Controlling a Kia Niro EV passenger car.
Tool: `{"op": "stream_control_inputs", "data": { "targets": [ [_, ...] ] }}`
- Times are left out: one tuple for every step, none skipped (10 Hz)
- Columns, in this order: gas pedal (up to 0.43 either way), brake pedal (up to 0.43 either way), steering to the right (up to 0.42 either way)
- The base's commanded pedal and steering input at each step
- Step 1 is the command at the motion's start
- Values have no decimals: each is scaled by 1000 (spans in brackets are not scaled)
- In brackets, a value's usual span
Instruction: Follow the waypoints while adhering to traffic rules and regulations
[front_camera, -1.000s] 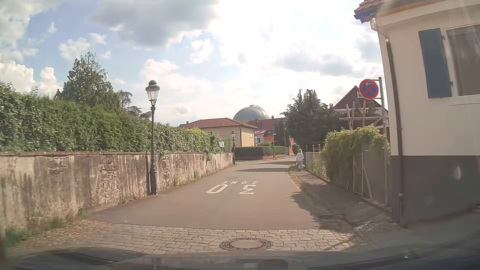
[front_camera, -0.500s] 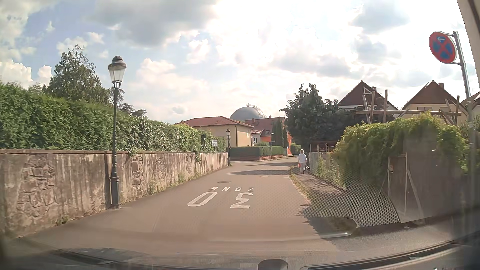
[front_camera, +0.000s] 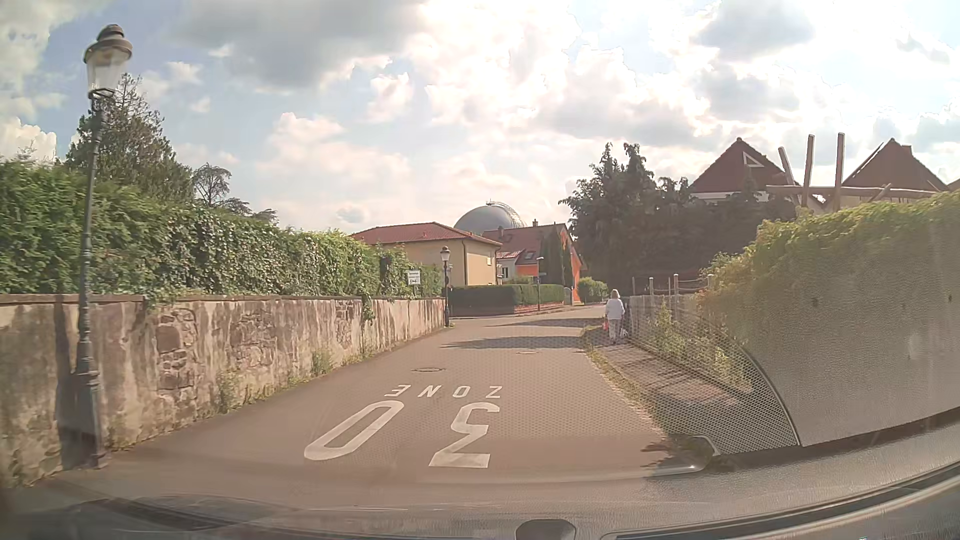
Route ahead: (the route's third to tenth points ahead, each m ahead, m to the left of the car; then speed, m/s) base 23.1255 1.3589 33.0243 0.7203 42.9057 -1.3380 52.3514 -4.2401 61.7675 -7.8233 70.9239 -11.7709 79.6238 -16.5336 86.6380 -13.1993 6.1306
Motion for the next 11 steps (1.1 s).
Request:
{"op": "stream_control_inputs", "data": {
  "targets": [
    [98,0,10],
    [98,0,12],
    [98,0,15],
    [98,0,15],
    [98,0,12],
    [98,0,12],
    [98,0,17],
    [98,0,29],
    [98,0,31],
    [98,0,30],
    [98,0,28]
  ]
}}
